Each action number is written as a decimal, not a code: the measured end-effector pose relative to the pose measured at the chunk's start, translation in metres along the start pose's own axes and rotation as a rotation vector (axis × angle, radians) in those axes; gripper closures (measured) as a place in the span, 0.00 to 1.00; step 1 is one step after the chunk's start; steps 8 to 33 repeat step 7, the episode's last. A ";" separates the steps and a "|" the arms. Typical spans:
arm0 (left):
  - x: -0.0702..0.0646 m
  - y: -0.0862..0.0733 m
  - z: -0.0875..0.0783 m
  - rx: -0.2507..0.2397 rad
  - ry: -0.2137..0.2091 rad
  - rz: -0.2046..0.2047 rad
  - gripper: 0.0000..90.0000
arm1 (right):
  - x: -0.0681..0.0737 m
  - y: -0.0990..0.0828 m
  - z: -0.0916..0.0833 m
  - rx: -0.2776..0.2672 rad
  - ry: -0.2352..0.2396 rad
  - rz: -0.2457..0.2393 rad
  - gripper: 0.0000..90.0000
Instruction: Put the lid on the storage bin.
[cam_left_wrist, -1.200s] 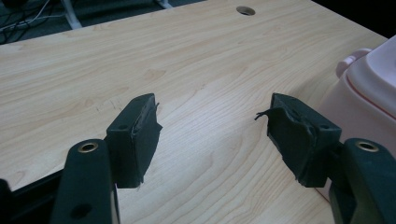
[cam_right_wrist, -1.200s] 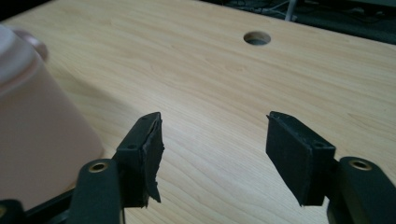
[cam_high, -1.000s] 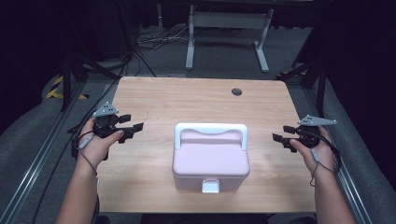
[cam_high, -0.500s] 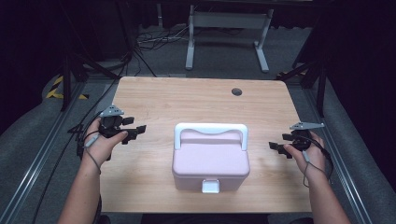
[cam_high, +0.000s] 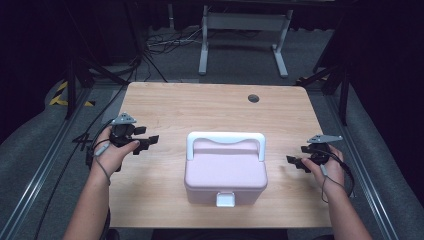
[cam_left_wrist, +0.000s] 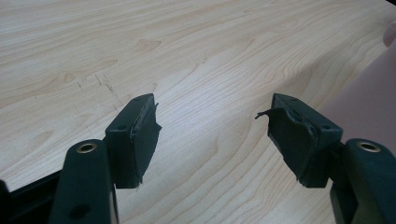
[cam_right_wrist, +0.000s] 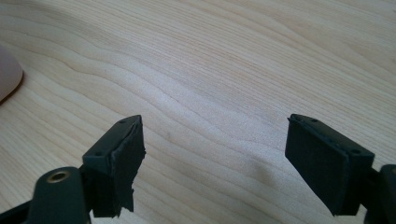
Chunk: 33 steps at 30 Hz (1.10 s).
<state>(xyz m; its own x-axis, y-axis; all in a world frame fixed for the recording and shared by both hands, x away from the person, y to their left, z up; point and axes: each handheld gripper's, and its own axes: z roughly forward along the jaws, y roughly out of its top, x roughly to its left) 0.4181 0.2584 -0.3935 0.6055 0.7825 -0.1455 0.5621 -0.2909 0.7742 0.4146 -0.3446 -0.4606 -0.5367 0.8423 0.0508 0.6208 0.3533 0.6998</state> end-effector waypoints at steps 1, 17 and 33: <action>0.000 0.000 0.000 0.001 0.001 -0.002 0.37 | 0.000 0.000 0.000 -0.002 0.000 -0.001 0.23; -0.001 0.000 0.001 0.004 -0.005 0.005 0.36 | 0.000 0.001 -0.001 -0.018 0.005 -0.001 0.23; -0.001 0.000 0.001 0.004 -0.005 0.005 0.36 | 0.000 0.001 -0.001 -0.018 0.005 -0.001 0.23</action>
